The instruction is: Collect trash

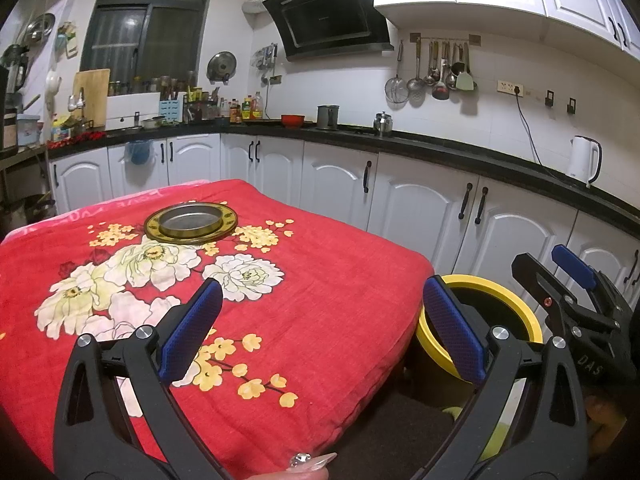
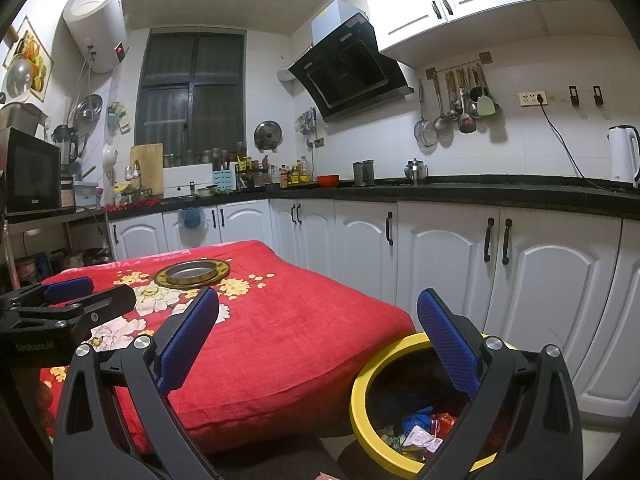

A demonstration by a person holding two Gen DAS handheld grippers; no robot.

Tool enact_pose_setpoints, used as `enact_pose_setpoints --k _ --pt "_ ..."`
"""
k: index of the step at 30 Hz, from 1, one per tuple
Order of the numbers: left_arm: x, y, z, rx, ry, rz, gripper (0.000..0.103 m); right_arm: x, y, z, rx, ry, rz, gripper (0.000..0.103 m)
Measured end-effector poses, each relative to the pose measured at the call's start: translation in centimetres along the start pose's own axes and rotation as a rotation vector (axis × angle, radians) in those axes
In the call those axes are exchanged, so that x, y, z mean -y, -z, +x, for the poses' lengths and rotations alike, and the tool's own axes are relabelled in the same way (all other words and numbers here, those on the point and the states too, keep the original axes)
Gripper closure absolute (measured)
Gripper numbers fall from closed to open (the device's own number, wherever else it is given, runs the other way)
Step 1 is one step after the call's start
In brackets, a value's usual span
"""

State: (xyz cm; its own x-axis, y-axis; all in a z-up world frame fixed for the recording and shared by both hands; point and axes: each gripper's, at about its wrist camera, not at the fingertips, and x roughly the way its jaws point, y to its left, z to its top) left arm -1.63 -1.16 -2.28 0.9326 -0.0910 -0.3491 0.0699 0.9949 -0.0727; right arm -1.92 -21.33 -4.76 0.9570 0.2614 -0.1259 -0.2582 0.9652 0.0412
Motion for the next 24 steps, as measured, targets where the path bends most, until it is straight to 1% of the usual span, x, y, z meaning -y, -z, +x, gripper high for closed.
enact_pose_setpoints --k 24 --pt "-0.14 -0.25 -0.01 -0.009 0.008 0.005 0.011 0.22 -0.02 0.0 -0.001 0.001 0.002 0.006"
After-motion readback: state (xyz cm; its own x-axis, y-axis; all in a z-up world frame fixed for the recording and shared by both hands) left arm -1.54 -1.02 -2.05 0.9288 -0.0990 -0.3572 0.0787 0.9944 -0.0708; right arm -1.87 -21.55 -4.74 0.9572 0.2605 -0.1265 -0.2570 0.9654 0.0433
